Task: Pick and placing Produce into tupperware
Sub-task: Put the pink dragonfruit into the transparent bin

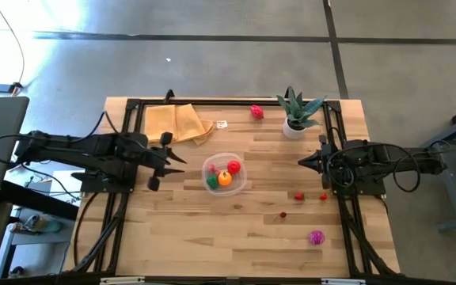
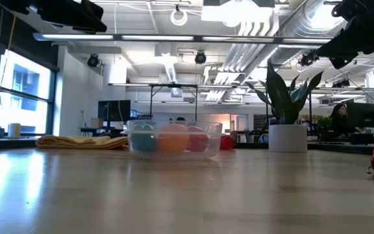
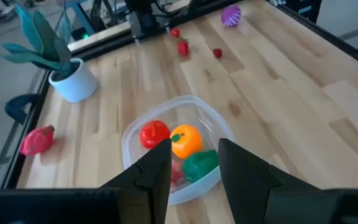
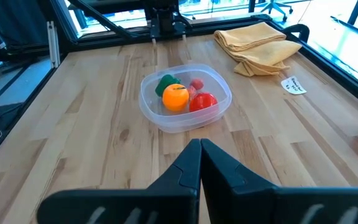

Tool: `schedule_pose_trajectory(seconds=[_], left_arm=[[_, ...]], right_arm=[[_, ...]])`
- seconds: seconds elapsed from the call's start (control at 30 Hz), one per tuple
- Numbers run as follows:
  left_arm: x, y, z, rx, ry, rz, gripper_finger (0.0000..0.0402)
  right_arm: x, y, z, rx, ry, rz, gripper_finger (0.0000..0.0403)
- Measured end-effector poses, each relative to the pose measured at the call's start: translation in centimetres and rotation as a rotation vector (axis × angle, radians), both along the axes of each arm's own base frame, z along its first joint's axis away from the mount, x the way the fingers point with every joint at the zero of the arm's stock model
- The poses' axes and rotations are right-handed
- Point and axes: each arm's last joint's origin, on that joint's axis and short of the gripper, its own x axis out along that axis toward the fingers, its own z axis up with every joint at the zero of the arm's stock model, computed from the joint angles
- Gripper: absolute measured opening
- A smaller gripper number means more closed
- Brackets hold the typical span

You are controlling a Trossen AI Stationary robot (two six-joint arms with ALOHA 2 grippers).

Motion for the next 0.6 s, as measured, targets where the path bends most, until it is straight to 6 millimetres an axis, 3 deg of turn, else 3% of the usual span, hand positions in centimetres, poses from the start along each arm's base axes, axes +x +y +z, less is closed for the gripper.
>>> schedule_pose_trajectory(seconds=[0.6], left_arm=[[0.18,0.03,-0.28,-0.001,0.025,0.004,0.012]], right_arm=[[0.0,0.0,0.0,0.0,0.0,0.0,0.0]])
